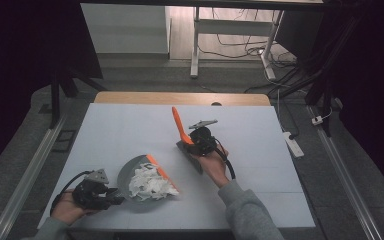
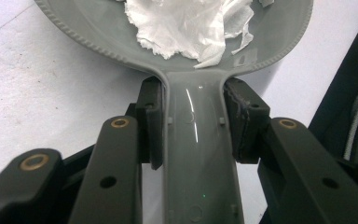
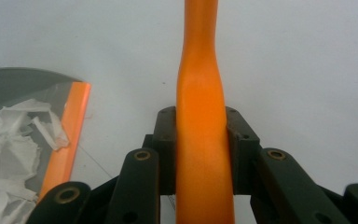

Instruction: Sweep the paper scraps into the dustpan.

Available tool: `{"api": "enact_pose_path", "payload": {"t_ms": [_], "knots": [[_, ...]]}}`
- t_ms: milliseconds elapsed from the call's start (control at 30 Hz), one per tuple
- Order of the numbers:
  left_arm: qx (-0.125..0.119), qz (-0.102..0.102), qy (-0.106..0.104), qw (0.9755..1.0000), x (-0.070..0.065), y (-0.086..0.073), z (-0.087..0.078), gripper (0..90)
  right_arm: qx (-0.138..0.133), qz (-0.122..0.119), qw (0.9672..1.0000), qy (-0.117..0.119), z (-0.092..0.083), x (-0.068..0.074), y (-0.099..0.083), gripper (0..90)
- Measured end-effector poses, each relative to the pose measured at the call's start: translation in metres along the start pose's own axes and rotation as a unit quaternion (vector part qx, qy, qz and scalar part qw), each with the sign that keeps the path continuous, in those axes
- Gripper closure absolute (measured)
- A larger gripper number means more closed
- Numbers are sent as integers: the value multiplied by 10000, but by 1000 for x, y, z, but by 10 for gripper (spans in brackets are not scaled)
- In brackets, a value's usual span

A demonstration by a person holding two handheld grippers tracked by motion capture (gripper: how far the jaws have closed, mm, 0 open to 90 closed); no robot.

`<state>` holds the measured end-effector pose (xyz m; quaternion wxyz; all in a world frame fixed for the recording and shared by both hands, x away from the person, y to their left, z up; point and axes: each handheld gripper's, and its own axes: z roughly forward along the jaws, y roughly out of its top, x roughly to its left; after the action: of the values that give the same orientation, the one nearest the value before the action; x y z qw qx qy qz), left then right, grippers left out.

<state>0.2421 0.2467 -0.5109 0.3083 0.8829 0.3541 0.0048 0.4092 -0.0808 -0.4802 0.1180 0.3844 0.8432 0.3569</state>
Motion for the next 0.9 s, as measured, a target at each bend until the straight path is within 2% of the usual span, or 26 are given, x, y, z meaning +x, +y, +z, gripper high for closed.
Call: {"api": "enact_pose_path", "payload": {"t_ms": [200, 433, 733, 833, 900], "knots": [[-3, -26, 11, 10000, -1, 0, 0, 619, 88, -238, 9997, 48, 7, 15, 3, 704], [-12, -77, 27, 10000, -3, 2, 1, 619, 155, -393, 9989, 177, 10, 29, 3, 705], [-11, -111, 47, 9999, -5, 4, 3, 619, 248, -567, 9972, 431, 13, 52, 1, 704], [-15, -142, 49, 9999, -6, 4, 4, 619, 252, -537, 9959, 677, 14, 62, 0, 704], [-7, -137, 66, 9999, -6, 4, 5, 619, 263, -589, 9951, 746, 15, 71, 0, 704]]}}
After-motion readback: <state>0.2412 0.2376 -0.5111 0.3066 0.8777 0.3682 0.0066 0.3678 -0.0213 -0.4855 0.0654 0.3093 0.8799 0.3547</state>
